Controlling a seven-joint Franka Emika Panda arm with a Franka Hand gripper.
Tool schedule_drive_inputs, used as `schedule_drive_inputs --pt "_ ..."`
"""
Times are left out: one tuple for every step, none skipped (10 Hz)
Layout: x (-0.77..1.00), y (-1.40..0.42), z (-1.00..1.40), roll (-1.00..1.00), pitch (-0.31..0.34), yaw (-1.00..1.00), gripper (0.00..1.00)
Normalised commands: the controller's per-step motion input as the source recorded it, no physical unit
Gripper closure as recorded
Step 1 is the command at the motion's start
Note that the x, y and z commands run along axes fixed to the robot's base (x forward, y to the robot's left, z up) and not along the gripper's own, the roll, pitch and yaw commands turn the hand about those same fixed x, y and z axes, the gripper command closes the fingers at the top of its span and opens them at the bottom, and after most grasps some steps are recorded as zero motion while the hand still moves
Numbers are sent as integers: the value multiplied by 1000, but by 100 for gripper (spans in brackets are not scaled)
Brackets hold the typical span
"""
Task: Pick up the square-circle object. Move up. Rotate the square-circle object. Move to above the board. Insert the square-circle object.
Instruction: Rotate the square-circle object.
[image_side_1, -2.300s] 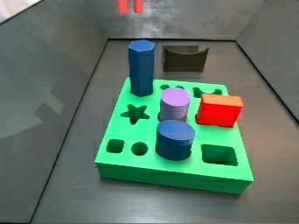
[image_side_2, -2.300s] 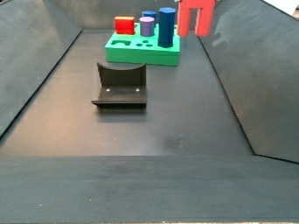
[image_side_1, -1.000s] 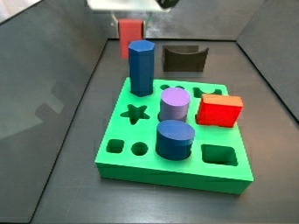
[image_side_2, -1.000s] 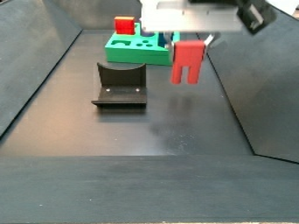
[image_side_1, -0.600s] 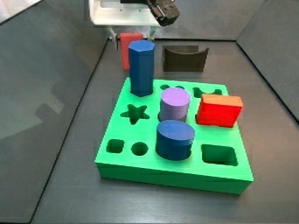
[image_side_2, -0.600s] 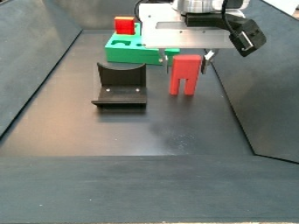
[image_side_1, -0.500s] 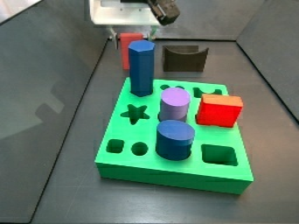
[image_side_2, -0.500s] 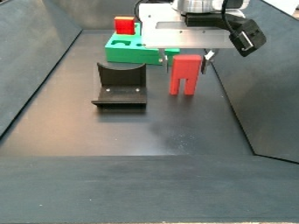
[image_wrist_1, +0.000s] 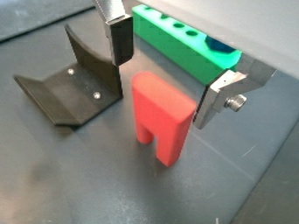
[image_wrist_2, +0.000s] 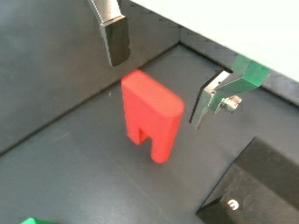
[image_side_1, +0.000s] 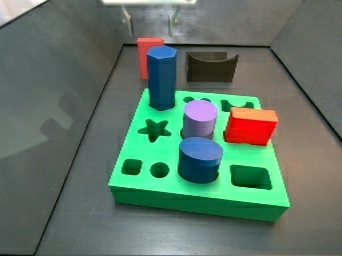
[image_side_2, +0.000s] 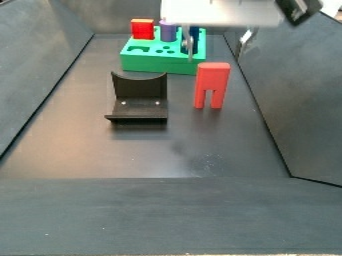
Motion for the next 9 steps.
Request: schedule_drive_inputs --pt "-11 -6 253 31 62 -5 0" --pt "0 83 0 2 5 1000 0" --pt "18 84 -131 1 5 1000 0" --pt "38 56 -108 1 4 1000 0" --pt "35 35 -65 1 4 1000 0" --pt "34 23 -51 2 4 1000 0" --pt "34 16 -46 2 4 1000 0" --pt "33 9 -43 2 4 1000 0" --pt "34 8 -40 2 4 1000 0"
